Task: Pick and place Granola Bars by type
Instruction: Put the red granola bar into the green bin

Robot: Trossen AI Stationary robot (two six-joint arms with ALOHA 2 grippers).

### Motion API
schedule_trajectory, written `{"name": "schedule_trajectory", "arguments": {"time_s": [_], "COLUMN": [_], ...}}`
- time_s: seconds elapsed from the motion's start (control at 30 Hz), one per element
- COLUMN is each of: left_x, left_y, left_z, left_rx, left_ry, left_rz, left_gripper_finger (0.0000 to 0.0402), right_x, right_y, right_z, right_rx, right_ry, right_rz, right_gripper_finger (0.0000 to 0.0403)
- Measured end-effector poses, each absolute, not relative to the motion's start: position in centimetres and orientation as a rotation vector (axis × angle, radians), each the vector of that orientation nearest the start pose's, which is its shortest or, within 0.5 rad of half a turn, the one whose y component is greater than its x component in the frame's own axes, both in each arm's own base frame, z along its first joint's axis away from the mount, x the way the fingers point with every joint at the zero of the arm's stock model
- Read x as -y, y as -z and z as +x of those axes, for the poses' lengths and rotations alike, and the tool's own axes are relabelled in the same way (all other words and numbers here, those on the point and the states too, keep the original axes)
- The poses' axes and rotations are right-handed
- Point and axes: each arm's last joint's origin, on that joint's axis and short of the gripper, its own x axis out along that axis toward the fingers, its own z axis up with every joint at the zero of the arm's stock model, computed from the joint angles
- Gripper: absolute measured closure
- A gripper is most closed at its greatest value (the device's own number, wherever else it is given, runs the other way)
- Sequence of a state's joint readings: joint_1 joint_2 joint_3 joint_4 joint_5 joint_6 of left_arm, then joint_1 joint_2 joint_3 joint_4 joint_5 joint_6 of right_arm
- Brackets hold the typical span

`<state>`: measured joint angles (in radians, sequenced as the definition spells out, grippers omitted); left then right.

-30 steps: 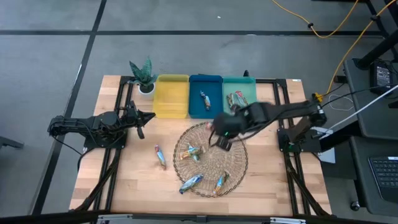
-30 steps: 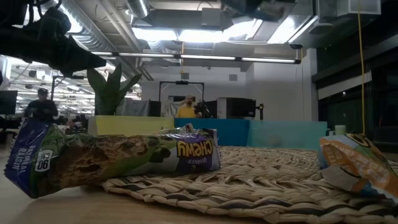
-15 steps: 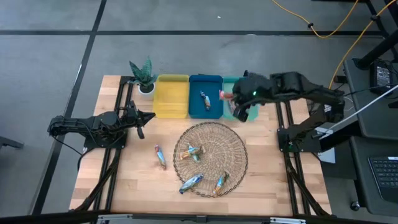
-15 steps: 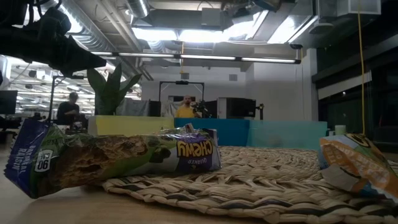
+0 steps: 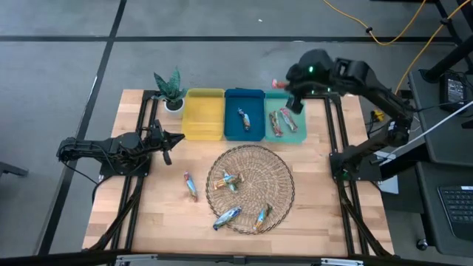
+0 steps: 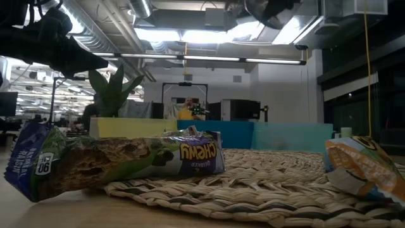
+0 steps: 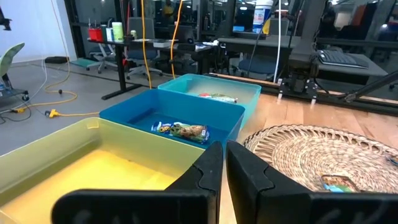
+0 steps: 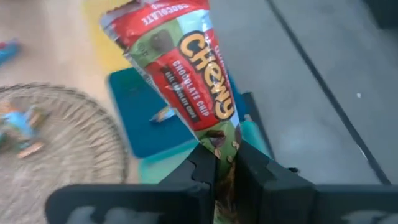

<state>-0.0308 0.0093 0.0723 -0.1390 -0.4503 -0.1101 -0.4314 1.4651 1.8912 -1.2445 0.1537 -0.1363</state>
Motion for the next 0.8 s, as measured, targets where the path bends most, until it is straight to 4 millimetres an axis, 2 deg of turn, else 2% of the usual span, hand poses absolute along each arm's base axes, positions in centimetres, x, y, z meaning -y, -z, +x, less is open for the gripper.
{"name": "schedule_trajectory", "arguments": {"time_s": [0.23,0.37,0.47,0.57,0.67,0.8], "left_x": [-1.0,-1.0,-1.0,-1.0,-1.0,-1.0], "left_y": [-17.4,-17.4,-17.4,-17.4,-17.4,-17.4], "left_z": [9.1,9.1,9.1,9.1,9.1,9.1], "left_rx": [-0.051,-0.051,-0.051,-0.051,-0.051,-0.051], "left_ry": [-0.423,-0.423,-0.423,-0.423,-0.423,-0.423], "left_rz": [-0.09,-0.09,-0.09,-0.09,-0.09,-0.09], "left_gripper_finger": [0.0386,0.0386,0.0386,0.0386,0.0386,0.0386], "right_x": [16.9,20.1,22.0,23.3,24.2,24.6], "right_y": [-45.8,-44.3,-41.5,-37.8,-33.9,-29.9], "right_z": [21.3,20.7,20.4,20.3,20.3,20.3], "right_rx": [-0.736,-0.706,-0.719,-0.749,-0.778,-0.765], "right_ry": [0.612,0.637,0.608,0.591,0.603,0.631], "right_rz": [0.021,0.053,0.116,0.182,0.214,0.26], "right_gripper_finger": [0.0364,0.0366,0.0372,0.0375,0.0371,0.0364]}}
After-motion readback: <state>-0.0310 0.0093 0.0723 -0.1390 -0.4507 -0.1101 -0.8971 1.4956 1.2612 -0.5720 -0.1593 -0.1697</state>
